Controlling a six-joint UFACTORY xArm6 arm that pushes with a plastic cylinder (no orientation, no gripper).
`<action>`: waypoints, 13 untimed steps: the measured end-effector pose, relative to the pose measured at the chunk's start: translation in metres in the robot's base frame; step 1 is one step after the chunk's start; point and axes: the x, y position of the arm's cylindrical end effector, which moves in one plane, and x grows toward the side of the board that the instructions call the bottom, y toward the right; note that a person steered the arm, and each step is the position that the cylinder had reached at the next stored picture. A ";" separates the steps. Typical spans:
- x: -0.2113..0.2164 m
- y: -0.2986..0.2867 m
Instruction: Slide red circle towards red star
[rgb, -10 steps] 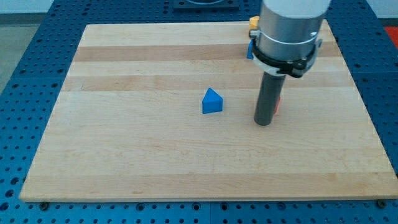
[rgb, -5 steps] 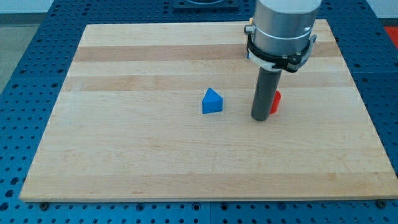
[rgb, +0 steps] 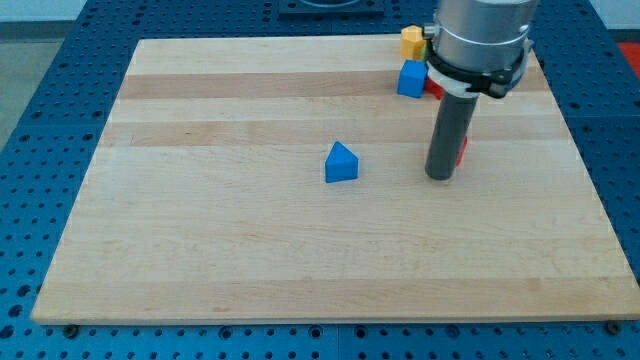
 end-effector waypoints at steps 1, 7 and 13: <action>-0.004 0.010; -0.043 0.025; -0.092 0.033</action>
